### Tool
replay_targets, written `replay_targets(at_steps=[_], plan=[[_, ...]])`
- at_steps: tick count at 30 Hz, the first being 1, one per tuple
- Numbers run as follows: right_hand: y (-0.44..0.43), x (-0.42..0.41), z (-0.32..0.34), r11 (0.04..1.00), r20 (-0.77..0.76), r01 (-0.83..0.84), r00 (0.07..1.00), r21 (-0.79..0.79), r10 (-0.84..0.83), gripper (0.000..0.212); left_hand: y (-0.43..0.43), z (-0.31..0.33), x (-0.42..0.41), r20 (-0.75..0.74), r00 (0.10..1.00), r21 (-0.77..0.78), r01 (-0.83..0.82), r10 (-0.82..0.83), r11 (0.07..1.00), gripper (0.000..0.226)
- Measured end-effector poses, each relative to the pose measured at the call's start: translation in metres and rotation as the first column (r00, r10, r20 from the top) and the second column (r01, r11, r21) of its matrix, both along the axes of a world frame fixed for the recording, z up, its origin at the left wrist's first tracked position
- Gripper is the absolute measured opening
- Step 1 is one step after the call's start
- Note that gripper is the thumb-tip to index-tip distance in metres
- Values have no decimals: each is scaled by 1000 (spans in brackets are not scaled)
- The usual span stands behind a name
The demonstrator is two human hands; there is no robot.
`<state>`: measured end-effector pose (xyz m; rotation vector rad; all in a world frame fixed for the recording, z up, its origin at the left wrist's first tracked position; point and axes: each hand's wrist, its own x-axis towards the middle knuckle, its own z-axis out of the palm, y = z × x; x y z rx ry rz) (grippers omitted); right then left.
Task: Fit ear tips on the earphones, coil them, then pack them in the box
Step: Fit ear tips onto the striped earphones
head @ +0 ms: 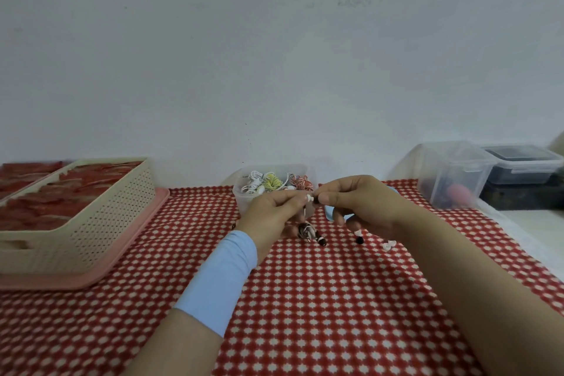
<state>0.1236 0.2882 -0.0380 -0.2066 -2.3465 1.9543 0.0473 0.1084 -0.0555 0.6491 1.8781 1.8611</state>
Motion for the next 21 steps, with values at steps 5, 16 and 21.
replay_targets(at_steps=[5,16,21], plan=[[-2,-2,-2,993,-4,-13,1000,-121,12,16,7,-7,6,150,989,154,-25,2,988,18],[-5,-4,-8,992,-3,39,999,-121,-40,18,5,-14,6,138,990,193,9,-36,981,19],[-7,-1,-7,999,-21,9,1000,-51,-10,13,5,-18,6,134,990,185,10,-36,983,18]])
